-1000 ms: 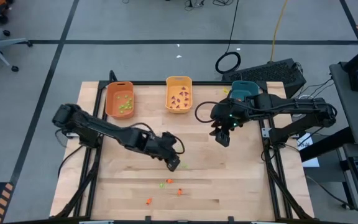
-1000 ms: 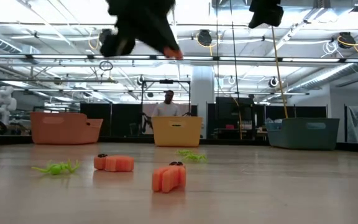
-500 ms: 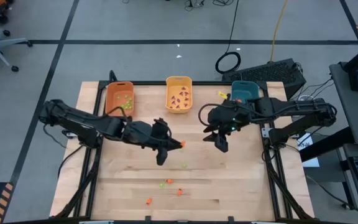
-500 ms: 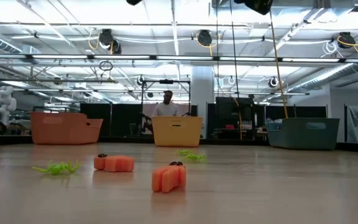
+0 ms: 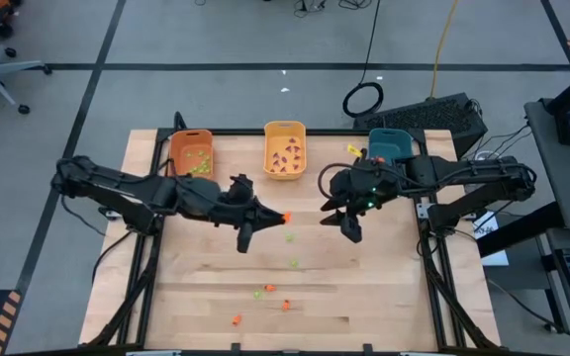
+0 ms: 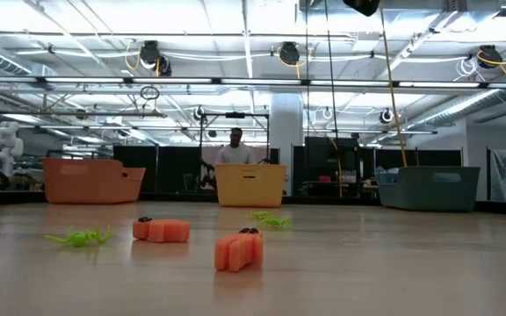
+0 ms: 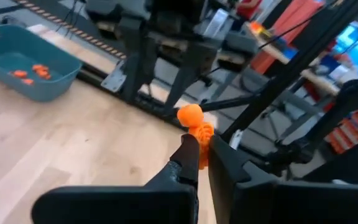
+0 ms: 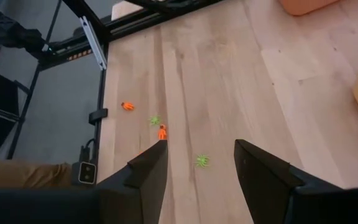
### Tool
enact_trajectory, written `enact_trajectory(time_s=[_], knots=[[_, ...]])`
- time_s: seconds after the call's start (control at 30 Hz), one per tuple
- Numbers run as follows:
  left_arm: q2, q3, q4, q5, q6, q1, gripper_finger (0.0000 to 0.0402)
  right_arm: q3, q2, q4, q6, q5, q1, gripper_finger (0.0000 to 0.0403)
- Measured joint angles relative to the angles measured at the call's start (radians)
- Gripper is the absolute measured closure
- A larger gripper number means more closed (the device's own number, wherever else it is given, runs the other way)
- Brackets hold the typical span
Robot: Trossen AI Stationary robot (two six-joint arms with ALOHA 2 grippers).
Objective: Sort Halloween decoration
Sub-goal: Put the orange skeleton toy into the blue bin
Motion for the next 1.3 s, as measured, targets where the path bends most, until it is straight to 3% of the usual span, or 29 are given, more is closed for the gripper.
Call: enact_trajectory(time_s=[0.27, 0.6, 0.77, 1.1, 1.3], knots=[[-0.017, 0.0, 0.126, 0.004, -0.002, 0.0, 0.0389, 0.0, 0.0, 0.059, 0.02, 0.0, 0.006, 0.0232], [-0.018, 0.0, 0.11, -0.004, 0.034, 0.0, 0.0389, -0.001, 0.0, 0.131, 0.049, 0.0, 0.02, 0.0232], [-0.018, 0.0, 0.108, -0.004, 0.217, 0.0, 0.0389, -0.001, 0.0, 0.153, 0.05, 0.0, 0.053, 0.0232], [-0.018, 0.0, 0.106, -0.012, 0.788, 0.0, 0.0389, -0.001, 0.0, 0.153, 0.116, -0.002, 0.078, 0.0232], [-0.018, 0.0, 0.069, -0.065, 0.841, 0.0, 0.0388, -0.001, 0.0, 0.153, 0.145, 0.0, 0.092, 0.0232]])
